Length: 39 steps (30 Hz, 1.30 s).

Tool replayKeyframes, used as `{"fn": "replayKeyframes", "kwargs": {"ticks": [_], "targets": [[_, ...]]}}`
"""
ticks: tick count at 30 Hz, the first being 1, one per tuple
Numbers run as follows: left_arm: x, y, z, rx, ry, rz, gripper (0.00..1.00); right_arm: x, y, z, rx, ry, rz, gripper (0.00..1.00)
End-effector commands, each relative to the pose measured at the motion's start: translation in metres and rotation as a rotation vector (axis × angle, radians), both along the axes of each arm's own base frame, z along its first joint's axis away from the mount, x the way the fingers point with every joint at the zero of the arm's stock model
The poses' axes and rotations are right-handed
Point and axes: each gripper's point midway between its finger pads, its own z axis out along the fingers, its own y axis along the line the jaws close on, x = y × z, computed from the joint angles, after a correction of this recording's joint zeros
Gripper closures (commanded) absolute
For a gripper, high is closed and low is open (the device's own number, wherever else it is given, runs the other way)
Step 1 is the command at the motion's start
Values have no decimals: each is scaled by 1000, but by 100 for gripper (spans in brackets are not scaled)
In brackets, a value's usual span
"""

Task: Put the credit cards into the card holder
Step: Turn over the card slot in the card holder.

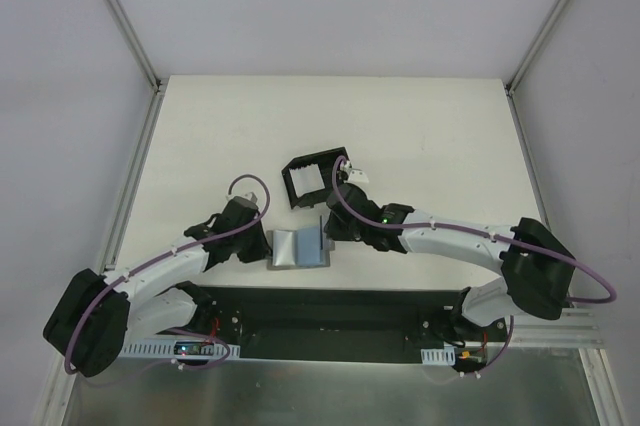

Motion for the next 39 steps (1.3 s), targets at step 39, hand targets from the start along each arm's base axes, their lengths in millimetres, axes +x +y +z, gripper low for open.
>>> {"fn": "replayKeyframes", "kwargs": {"ticks": [39], "targets": [[-17,12,-18,57,56,-22,100,1,3,-18,-29,56,-4,100]]}}
